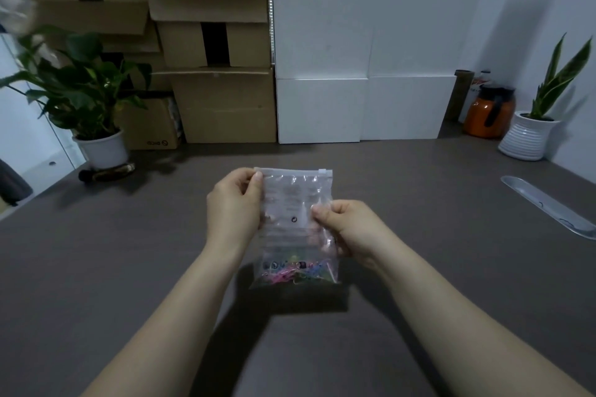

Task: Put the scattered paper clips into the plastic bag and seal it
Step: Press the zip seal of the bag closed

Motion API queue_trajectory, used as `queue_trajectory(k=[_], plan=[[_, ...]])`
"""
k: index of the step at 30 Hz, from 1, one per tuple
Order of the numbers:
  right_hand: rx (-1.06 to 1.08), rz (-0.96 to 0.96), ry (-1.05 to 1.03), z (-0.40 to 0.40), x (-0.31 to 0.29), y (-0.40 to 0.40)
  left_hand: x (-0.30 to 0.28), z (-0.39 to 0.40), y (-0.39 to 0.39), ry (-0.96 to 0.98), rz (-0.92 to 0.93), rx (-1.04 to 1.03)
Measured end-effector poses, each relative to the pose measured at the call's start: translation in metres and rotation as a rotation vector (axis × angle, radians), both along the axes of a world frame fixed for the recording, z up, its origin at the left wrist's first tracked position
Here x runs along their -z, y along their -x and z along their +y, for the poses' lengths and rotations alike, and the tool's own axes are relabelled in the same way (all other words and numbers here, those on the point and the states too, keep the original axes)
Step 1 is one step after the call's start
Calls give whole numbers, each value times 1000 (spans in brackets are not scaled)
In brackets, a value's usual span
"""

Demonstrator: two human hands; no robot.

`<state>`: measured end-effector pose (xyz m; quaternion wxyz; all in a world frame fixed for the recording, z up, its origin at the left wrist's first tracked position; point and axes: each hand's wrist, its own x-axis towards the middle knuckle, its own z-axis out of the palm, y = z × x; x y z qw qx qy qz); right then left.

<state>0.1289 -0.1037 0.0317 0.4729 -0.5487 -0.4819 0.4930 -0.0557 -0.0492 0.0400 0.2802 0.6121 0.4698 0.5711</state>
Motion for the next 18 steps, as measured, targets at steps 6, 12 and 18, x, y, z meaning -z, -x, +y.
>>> queue_trajectory(k=[6,12,18], plan=[[165,-122,127,15,29,-1,37,25,-14,196,230,-63],[312,-836,-85,28,31,-9,39,41,-8,126,617,-70],[-34,-1188,-122,30,68,20,70,33,-17,75,1151,339]])
